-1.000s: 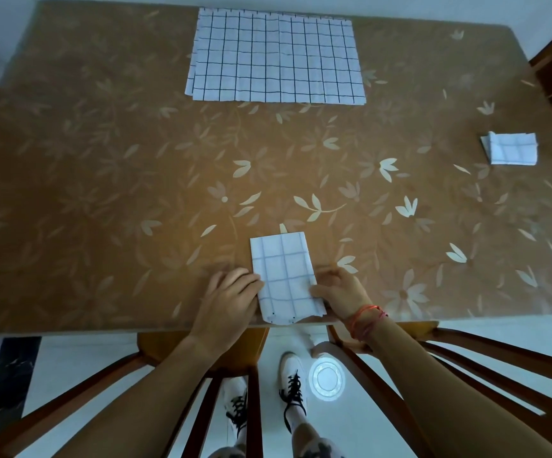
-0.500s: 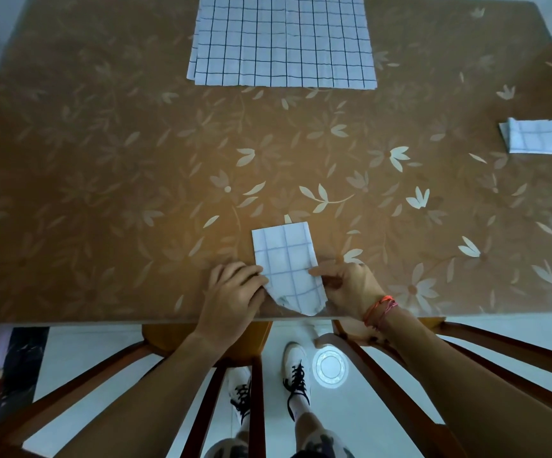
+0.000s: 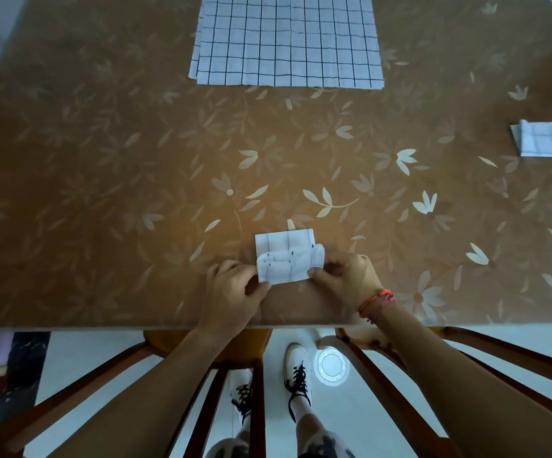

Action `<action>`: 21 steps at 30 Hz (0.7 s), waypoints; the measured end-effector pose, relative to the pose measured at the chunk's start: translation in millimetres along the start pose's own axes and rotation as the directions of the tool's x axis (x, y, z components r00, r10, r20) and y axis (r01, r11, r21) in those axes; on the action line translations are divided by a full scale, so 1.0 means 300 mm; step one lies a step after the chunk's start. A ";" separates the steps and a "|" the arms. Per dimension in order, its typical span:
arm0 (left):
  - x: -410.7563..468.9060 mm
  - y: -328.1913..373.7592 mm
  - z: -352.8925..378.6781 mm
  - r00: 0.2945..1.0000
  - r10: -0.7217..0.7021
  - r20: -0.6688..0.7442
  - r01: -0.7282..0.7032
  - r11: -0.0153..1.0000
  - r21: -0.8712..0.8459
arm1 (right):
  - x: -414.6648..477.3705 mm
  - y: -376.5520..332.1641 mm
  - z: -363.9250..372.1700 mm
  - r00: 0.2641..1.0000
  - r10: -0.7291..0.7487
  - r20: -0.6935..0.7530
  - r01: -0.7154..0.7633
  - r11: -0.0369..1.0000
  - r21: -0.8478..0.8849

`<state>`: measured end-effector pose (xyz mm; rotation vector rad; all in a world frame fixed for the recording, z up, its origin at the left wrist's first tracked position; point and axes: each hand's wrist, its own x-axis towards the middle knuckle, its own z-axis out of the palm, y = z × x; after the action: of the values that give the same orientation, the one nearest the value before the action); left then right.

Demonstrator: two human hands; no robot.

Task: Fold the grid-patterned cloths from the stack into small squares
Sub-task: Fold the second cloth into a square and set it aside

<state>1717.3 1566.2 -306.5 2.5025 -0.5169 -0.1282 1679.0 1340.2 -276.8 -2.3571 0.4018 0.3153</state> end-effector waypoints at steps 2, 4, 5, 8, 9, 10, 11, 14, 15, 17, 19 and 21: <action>0.016 0.014 -0.007 0.999 -0.029 -0.020 0.029 0.999 -0.013 | 0.021 -0.006 0.000 0.999 0.033 0.001 -0.033 0.999 0.008; 0.031 0.028 -0.014 0.998 -0.053 -0.029 0.052 0.998 -0.039 | 0.037 -0.007 0.001 0.999 0.052 -0.010 -0.052 0.999 -0.004; 0.037 0.032 -0.017 0.997 -0.068 -0.026 0.066 0.997 -0.048 | 0.045 -0.007 0.005 0.998 0.058 -0.014 -0.058 0.998 -0.002; 0.041 0.037 -0.018 0.990 -0.142 0.016 0.143 0.986 -0.090 | 0.063 -0.013 0.012 0.995 0.097 -0.024 -0.097 0.995 -0.004; 0.040 0.037 -0.016 0.985 -0.168 0.038 0.171 0.978 -0.115 | 0.069 -0.015 0.012 0.993 0.116 -0.027 -0.116 0.993 -0.003; 0.040 0.037 -0.014 0.982 -0.184 0.053 0.189 0.972 -0.139 | 0.076 -0.016 0.014 0.991 0.133 -0.030 -0.133 0.991 -0.001; 0.040 0.036 -0.012 0.980 -0.190 0.061 0.197 0.967 -0.159 | 0.080 -0.017 0.016 0.988 0.148 -0.033 -0.148 0.989 0.000; 0.042 0.024 -0.004 0.982 -0.178 0.067 0.187 0.967 -0.172 | 0.091 -0.022 0.019 0.982 0.185 -0.035 -0.185 0.983 0.008; 0.044 0.018 -0.002 0.984 -0.168 0.059 0.175 0.972 -0.159 | 0.094 -0.024 0.021 0.980 0.198 -0.037 -0.198 0.980 0.012; 0.047 0.008 0.004 0.987 -0.153 0.039 0.157 0.980 -0.122 | 0.097 -0.028 0.025 0.975 0.218 -0.041 -0.218 0.976 0.019; 0.053 0.009 0.005 0.989 -0.146 0.028 0.148 0.986 -0.077 | 0.100 -0.036 0.029 0.971 0.233 -0.046 -0.232 0.972 0.022; 0.057 0.013 0.009 0.990 -0.137 0.017 0.137 0.990 -0.033 | 0.104 -0.043 0.030 0.967 0.249 -0.048 -0.248 0.968 0.027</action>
<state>1731.3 1555.3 -306.1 2.5040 -0.3450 -0.2062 1711.4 1349.3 -285.8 -2.2994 0.7248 0.3664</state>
